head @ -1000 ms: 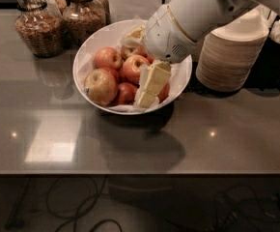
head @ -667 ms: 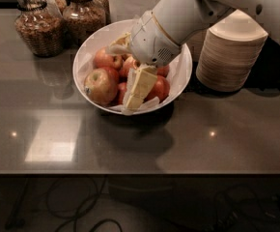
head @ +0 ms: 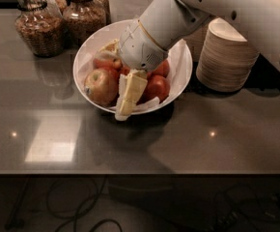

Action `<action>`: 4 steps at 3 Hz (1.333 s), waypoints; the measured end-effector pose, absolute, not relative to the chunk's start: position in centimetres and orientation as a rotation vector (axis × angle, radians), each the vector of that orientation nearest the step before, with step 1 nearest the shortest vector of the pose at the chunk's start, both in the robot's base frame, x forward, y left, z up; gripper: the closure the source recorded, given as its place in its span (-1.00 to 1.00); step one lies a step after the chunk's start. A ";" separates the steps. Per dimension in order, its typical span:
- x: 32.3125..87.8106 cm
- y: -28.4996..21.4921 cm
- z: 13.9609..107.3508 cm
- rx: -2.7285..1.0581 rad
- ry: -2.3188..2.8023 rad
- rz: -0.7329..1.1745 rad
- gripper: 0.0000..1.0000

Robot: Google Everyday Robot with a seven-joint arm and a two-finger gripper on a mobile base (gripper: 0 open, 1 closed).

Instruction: Pick apple from white bowl

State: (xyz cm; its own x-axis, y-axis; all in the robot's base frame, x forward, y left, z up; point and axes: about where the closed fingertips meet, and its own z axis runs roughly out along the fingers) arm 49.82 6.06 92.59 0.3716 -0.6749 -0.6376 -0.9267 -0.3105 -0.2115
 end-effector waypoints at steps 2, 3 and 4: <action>52.2 6.7 92.8 -2.092 1.351 0.565 -0.92; 53.1 7.0 92.3 -2.099 1.356 0.564 -0.86; 53.3 7.2 91.5 -2.111 1.369 0.565 -0.84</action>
Offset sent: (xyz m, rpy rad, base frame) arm 0.0408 0.0063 0.0061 0.0010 -0.0471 0.0078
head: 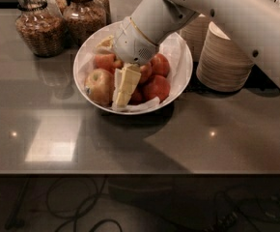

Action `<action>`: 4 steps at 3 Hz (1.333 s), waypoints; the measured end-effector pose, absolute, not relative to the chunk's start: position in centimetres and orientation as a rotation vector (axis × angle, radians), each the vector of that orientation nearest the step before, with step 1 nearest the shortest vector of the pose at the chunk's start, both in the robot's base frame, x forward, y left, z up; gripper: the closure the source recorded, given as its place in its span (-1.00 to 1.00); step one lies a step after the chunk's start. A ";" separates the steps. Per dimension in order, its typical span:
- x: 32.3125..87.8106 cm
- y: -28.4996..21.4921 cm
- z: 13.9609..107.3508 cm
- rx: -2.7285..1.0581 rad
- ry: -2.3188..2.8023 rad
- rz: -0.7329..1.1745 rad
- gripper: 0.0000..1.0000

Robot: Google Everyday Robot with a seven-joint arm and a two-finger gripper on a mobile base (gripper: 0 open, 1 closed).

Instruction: Pick apple from white bowl

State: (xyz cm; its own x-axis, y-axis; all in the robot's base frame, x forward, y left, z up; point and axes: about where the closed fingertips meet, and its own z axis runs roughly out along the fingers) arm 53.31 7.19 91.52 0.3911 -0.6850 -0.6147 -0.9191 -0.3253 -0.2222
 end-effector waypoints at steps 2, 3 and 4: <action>53.3 7.0 90.4 -2.124 1.392 0.567 -0.49; 53.3 7.0 90.4 -2.124 1.392 0.568 -0.03; 53.2 7.0 90.4 -2.124 1.392 0.568 0.44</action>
Offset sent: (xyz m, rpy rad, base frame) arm 0.0047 -0.0082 -0.0151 -0.0325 0.0191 -0.0238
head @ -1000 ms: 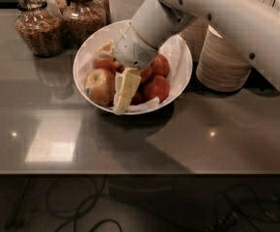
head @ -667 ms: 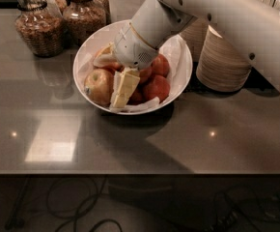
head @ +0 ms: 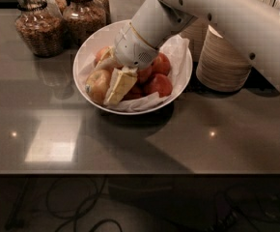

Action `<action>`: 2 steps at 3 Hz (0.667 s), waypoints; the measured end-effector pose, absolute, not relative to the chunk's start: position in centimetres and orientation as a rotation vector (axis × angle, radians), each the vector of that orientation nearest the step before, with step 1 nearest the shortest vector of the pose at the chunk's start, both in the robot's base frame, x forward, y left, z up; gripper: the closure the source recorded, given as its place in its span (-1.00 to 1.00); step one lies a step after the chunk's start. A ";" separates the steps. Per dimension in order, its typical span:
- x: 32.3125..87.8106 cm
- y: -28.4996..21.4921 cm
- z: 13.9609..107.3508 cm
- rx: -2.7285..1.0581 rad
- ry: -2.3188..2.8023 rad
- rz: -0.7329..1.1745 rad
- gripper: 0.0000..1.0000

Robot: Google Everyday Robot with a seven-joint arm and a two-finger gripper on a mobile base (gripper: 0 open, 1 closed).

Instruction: Pick apple from white bowl

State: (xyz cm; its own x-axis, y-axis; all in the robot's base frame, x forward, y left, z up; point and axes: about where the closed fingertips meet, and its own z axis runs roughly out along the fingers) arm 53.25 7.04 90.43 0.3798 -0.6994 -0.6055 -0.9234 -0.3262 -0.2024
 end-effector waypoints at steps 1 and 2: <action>53.2 7.0 90.4 -2.124 1.392 0.568 0.90; 53.2 7.0 90.4 -2.124 1.392 0.568 1.00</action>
Offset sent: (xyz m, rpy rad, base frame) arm 0.0000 0.0000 0.0000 0.0000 0.0000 0.0000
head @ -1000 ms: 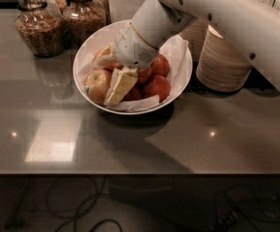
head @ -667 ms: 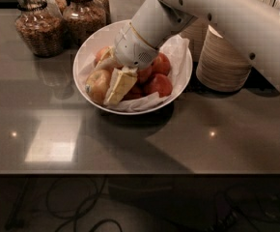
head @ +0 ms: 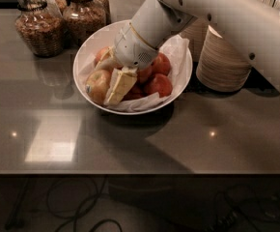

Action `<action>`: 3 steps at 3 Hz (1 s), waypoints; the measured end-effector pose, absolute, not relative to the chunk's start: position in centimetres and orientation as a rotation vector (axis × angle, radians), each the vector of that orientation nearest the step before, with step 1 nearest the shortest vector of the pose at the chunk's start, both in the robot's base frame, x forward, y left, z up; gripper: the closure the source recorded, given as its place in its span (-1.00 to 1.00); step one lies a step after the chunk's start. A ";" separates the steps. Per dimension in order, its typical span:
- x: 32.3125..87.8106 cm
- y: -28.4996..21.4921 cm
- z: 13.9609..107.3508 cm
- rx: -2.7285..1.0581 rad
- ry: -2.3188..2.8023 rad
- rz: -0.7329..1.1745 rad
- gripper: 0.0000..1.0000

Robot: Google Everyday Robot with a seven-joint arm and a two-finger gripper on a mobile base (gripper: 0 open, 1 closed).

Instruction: Pick apple from white bowl

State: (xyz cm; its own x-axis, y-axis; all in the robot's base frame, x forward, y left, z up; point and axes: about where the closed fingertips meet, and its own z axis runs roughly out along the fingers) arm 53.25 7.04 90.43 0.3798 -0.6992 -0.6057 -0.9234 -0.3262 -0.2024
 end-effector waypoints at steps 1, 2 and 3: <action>53.2 7.1 90.6 -2.119 1.390 0.571 1.00; 53.1 6.7 92.7 -2.064 1.363 0.587 1.00; 52.8 6.0 95.9 -2.002 1.321 0.584 1.00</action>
Offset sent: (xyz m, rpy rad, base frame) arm -0.0013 -0.0139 0.0538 0.1445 -0.0245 -0.0365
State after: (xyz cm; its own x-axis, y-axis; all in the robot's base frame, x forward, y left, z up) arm 52.83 5.96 95.91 0.3903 -0.6257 -0.6754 -0.9206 -0.2718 -0.2803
